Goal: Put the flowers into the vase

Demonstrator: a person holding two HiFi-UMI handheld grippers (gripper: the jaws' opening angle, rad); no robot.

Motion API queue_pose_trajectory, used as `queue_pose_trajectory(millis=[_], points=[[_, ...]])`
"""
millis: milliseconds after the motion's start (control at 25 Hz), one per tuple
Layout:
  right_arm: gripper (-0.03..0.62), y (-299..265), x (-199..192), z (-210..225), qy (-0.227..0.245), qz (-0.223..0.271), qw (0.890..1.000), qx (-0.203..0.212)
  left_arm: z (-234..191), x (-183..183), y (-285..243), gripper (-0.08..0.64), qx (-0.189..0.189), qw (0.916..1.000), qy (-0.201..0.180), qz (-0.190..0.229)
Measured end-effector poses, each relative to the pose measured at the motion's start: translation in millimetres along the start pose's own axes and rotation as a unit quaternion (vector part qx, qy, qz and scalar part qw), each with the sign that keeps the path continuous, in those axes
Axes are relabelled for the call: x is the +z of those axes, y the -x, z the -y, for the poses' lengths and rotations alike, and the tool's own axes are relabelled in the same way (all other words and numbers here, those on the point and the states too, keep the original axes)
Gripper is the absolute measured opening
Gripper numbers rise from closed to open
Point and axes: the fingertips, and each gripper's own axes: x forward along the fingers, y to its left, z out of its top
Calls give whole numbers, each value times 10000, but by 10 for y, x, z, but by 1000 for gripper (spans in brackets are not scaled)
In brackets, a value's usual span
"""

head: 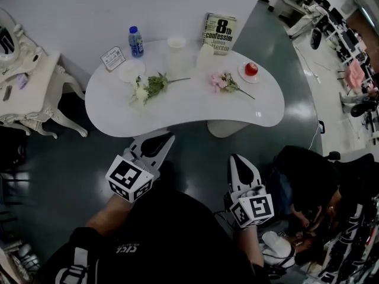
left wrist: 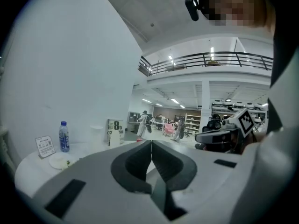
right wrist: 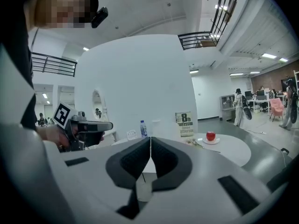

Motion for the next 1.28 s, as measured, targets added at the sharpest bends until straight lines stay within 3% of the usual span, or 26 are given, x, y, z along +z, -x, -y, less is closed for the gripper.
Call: queue_pose_trajectory(millis=[200,400,600,760,920,1280], points=[[26,-690,185,72,-72,-80,9999,37,-494,124,-312,12,-188,9998,-13,-59],[26,-1158,283,160,-114,-266,9996,64,-642,50,-586,12,-565,9979,-57,-318],[26,-1445,331,312,-121,-358,9992,93,-779,-58,-804,12,-569,9975,209,-372],[26,-1673,339,538,-300,-353,9988,171,-920,-9,-1065,12,-454,9981,171,-372],[26,-1964,359,850,-151,-415,9986,279,-1096,-17,-1347,12,-231,9987,178,-406],[26,-2541,315,1894,-32,-693,9956,623,-1385,104,-2232,12,386,9980,337,-370]])
